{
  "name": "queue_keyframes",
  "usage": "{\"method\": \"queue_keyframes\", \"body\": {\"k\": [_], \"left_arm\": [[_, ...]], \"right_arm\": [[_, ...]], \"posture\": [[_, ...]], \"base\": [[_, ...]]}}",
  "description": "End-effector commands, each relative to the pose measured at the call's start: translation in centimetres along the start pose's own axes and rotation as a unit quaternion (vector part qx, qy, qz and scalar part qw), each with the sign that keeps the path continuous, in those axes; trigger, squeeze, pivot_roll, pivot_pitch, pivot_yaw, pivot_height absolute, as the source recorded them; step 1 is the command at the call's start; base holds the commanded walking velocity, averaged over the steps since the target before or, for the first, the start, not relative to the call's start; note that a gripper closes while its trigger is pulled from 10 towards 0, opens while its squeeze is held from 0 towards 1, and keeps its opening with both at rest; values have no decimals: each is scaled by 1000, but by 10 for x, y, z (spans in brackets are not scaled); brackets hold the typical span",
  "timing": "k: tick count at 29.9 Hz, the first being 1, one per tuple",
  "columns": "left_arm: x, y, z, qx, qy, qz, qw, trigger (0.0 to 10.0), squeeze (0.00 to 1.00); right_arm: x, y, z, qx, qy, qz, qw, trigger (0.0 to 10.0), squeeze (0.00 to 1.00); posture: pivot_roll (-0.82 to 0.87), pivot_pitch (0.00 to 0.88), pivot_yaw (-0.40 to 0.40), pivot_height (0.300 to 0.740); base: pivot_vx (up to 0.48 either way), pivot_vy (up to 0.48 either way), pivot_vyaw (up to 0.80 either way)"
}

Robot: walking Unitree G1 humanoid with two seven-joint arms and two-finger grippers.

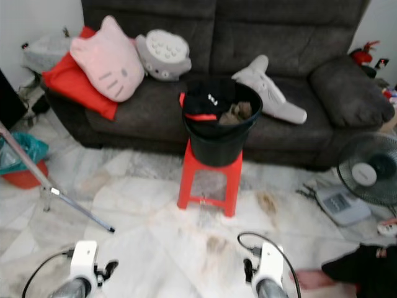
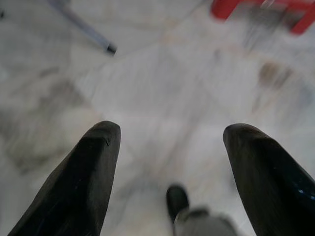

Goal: Hang hanger

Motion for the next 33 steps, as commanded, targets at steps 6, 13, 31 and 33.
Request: {"method": "queue_keyframes", "body": {"k": [6,13,31,33], "left_arm": [[-10,-2,2,-4,17,-10,1000,10000,0],[-10,-1,2,-3,17,-11,1000,10000,0],[-8,-1,1,-5,14,-9,1000,10000,0],[-7,-1,1,-5,13,-9,1000,10000,0]], "right_arm": [[-8,-7,2,-11,11,0,1000,10000,0],[-8,-8,2,-11,11,1,1000,10000,0],[-7,-7,2,-10,9,1,1000,10000,0],[-7,-7,2,-10,9,1,1000,10000,0]], "posture": [[-27,0,-10,740],[-23,0,-12,740],[-30,0,-6,740],[-30,0,-6,740]], "base": [[89,0,0],[275,0,0],[319,0,0],[326,0,0]]}}
Point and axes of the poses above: a point about 5 cm out from each wrist's last joint towards the gripper, its own z axis pointing back from the gripper into the wrist, its own x axis along the axis of the wrist's last joint, y = z × x, the point moved 6 cm from there along -z, pointing out of the wrist towards the gripper, and after that the axes turned 8 degrees about z, right-handed, at the moved point
